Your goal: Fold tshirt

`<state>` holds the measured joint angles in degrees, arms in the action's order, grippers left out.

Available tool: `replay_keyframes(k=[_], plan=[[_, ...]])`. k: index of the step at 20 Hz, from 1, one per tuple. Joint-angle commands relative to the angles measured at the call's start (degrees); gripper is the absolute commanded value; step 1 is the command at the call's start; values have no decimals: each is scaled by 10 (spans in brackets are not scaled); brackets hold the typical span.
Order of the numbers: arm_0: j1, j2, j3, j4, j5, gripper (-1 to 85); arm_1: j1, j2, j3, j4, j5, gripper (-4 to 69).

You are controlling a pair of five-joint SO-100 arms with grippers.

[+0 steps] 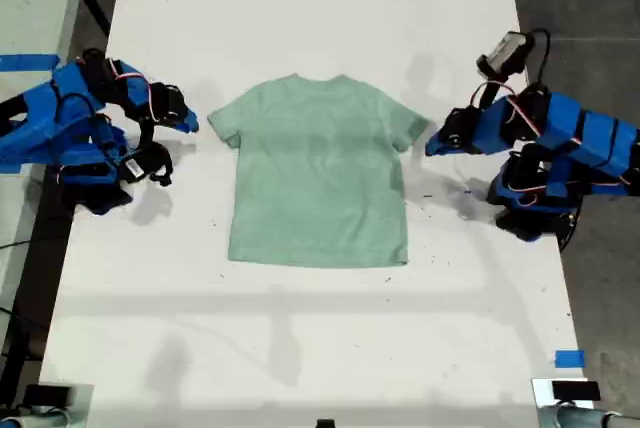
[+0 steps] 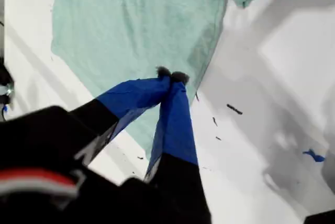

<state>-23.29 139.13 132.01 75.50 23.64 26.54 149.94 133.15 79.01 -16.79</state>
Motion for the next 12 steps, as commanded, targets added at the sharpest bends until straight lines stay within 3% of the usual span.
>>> replay_keyframes(k=[1,7,8,11,12], plan=[[-49,-165,-203,68,59,0,77,-86,-137,43,-83,-8],[-109,-301,-374,122,107,0,212,-233,-306,99,-218,-9],[-109,-301,-373,120,107,0,221,-250,-314,100,-232,19],[-105,-301,-353,114,107,0,239,-293,-308,82,-272,282],[-103,-300,-347,111,107,0,248,-303,-297,69,-281,298]])
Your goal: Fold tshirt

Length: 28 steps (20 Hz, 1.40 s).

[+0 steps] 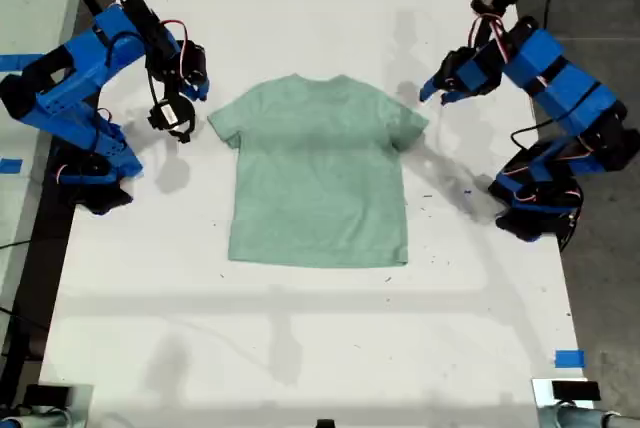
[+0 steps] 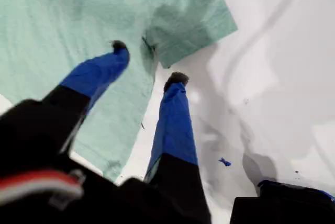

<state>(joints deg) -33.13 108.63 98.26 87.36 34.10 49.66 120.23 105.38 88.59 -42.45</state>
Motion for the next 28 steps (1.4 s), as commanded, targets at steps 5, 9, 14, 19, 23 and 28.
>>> replay_keyframes(k=[5,9,14,19,23,28], plan=[[4,5,1,-17,2,0,73,-22,120,-165,-79,304],[7,5,8,-24,2,0,88,-91,212,-297,-110,300],[15,4,11,-32,-1,0,92,-221,185,-346,-136,302],[26,4,15,-37,-4,0,89,-294,127,-317,-148,1],[35,4,21,-38,-11,0,90,-287,98,-288,-148,-11],[40,4,30,-43,-16,0,40,-250,-35,-131,-129,-12]])
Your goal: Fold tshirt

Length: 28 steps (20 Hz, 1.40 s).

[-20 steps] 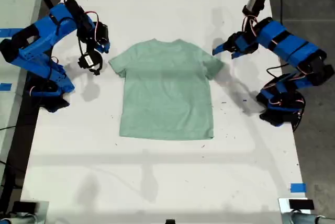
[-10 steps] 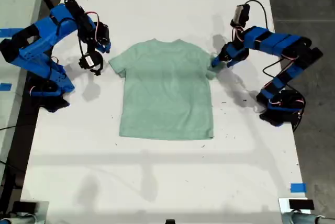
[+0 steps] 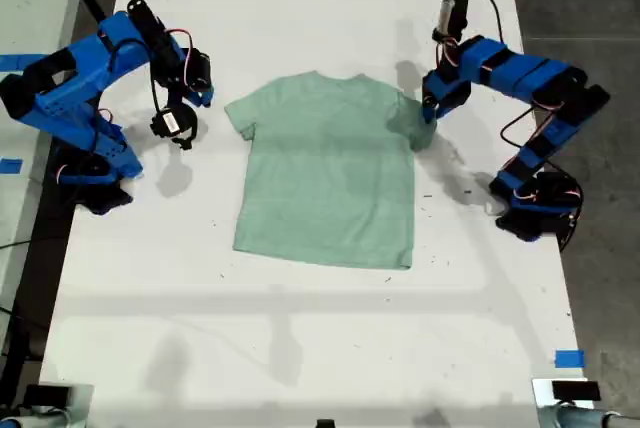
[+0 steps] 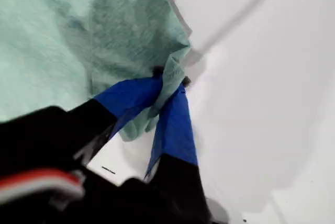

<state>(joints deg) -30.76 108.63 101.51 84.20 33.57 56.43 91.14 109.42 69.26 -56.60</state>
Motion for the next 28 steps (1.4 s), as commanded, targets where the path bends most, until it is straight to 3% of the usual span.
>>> replay_keyframes(k=[1,3,6,10,14,15,16,17,18,25,28], plan=[[18,4,0,-13,-11,0,-46,41,-120,104,23,-12],[18,4,3,-17,-11,0,-92,43,-200,147,52,-12],[20,5,3,-18,-14,0,-172,25,-308,140,117,-12],[27,6,4,-19,-20,0,-248,-67,-412,57,170,-12],[36,11,4,-19,-28,0,-266,-209,-425,-64,190,-12],[38,11,5,-19,-30,0,-270,-249,-434,-85,190,33],[40,14,6,-19,-32,0,-275,-285,-455,-94,187,183],[40,16,7,-19,-33,0,-281,-308,-474,-99,183,287],[40,18,9,-18,-34,0,-286,-317,-493,-91,178,394],[42,23,11,-14,-41,26,-271,-142,-520,125,163,302],[47,24,-13,-11,-20,251,-262,-22,-404,152,171,210]])
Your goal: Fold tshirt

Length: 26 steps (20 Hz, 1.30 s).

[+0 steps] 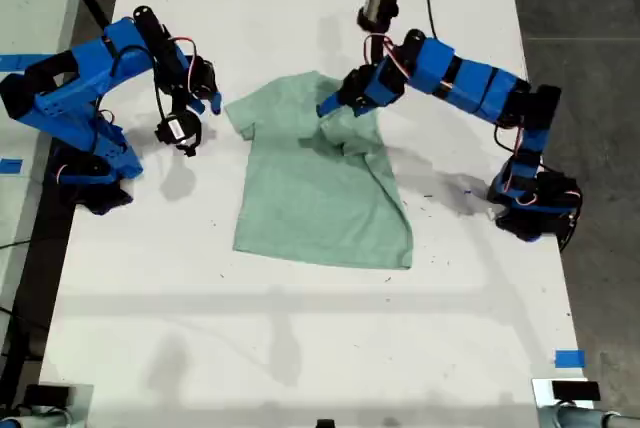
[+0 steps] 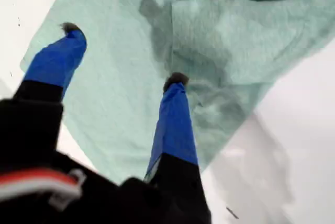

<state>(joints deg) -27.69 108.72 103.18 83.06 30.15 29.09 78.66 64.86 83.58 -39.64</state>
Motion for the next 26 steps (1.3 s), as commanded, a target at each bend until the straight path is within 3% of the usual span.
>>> replay_keyframes(k=[1,2,4,12,17,19,21,26], plan=[[17,23,-43,-6,38,289,12,135,82,5,6,203],[8,20,-59,-10,67,358,11,163,119,2,14,196],[-26,-19,-111,22,103,388,8,213,183,-18,29,195],[-121,-236,-127,-76,192,361,-6,261,244,-33,42,176],[-133,-379,-147,-140,200,349,-9,282,265,-37,43,156],[-130,-432,-171,-144,200,270,-9,293,279,-41,45,140],[-120,-461,-187,-149,200,31,-8,301,293,-46,47,125],[-104,-399,-186,-130,183,1,-4,323,319,-52,54,97]])
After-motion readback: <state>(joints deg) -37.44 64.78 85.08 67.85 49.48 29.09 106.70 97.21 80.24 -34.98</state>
